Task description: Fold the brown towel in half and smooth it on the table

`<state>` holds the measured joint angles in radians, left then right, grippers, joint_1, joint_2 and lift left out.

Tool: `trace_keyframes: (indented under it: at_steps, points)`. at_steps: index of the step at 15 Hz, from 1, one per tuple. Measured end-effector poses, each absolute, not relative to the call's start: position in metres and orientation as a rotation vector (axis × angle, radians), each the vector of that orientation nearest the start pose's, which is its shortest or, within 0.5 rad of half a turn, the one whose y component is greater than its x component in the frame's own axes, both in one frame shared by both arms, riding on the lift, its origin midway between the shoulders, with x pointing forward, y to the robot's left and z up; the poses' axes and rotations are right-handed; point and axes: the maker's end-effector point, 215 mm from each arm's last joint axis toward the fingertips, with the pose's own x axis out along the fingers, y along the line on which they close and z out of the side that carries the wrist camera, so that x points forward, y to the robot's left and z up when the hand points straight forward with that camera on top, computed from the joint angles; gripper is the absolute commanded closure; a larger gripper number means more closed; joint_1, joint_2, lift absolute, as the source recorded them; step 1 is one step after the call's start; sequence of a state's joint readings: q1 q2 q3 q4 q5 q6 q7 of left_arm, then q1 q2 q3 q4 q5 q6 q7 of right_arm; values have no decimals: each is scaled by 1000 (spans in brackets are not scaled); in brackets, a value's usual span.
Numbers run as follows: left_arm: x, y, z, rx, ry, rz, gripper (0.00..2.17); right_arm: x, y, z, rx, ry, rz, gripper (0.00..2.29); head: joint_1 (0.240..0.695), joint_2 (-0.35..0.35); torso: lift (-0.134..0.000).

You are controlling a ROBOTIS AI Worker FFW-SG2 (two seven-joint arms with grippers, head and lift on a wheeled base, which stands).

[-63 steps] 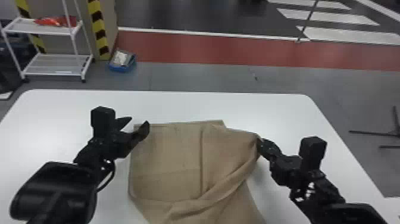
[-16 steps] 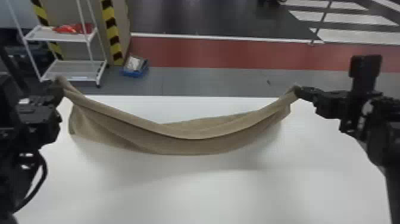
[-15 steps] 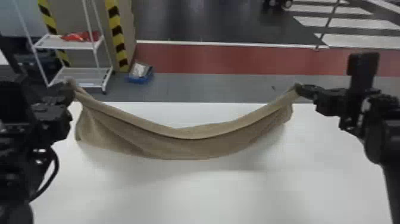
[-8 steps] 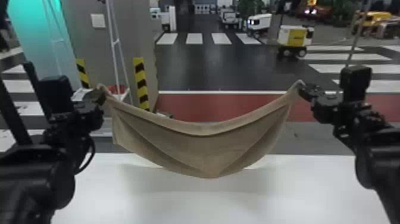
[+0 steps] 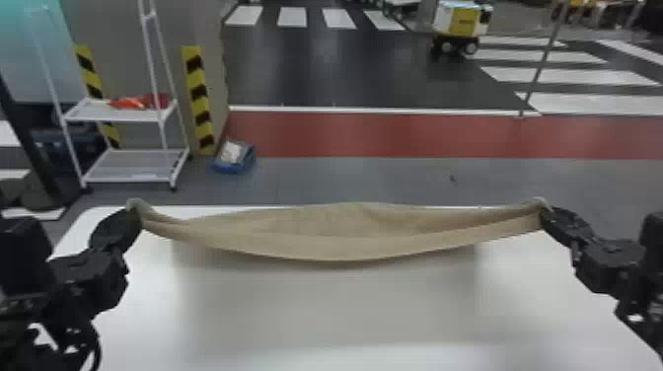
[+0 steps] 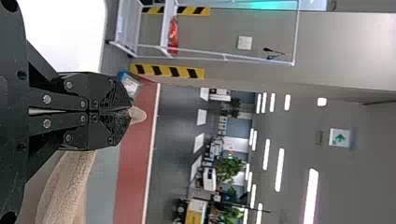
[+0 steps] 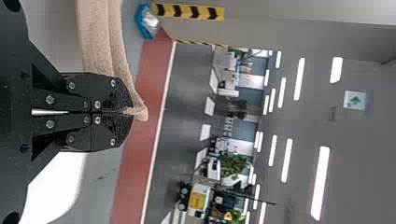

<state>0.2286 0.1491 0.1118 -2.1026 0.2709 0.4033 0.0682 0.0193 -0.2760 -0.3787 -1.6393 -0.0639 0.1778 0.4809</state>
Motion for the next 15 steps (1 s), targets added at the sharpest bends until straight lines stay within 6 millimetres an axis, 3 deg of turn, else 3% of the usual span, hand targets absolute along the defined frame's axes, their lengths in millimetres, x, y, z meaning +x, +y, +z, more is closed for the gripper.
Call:
trace_keyframes:
  at_steps: [1,2,4,6,8,11,15]
  points:
    - [509,294,-298,-77,115,65,1436,542,-444,-336,-180,144,103,1382,695,-149,-120]
    - [489,293,-304,-73,125,82,1436,517,-454,-358,-183,188,108,1386,695,-168,-120]
    - [457,292,-298,-67,122,121,1436,476,-467,-381,-181,246,125,1386,695,-196,-120]
    - [432,291,-286,-47,127,162,1436,442,-477,-386,-190,284,140,1386,695,-220,-120]
    - [419,282,-288,-32,182,161,1436,412,-489,-382,-183,307,144,1382,695,-264,-120]
    - [412,276,-307,24,270,168,1436,400,-484,-366,-160,321,172,1382,695,-285,-120]
    - [413,269,-328,122,356,192,1436,425,-476,-346,-103,372,149,1382,695,-272,-120]
